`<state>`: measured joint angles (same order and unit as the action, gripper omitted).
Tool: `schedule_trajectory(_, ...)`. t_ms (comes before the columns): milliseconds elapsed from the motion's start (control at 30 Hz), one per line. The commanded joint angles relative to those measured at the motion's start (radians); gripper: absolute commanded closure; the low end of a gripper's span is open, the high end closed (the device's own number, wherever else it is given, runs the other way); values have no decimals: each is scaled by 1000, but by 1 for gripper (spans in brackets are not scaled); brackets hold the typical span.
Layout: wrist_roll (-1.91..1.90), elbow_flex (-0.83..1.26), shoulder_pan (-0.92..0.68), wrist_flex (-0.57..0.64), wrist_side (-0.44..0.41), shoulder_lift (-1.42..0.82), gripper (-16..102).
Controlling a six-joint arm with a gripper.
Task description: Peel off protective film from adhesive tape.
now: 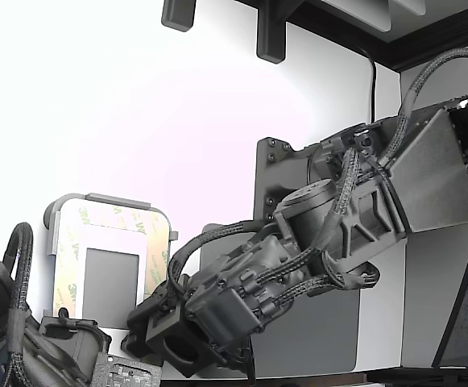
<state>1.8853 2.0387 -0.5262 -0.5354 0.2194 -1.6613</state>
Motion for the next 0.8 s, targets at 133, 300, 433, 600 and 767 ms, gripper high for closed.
schedule_trajectory(133, -3, -32, 23, 14, 12, -31, 89)
schedule_trajectory(300, -6, -29, 23, 20, 12, -32, 89)
schedule_trajectory(433, -2, -26, 23, 25, 14, -32, 89)
schedule_trajectory(600, 41, -11, 23, 43, 8, -29, 87)
schedule_trajectory(767, 51, 11, 23, 60, 5, -34, 88)
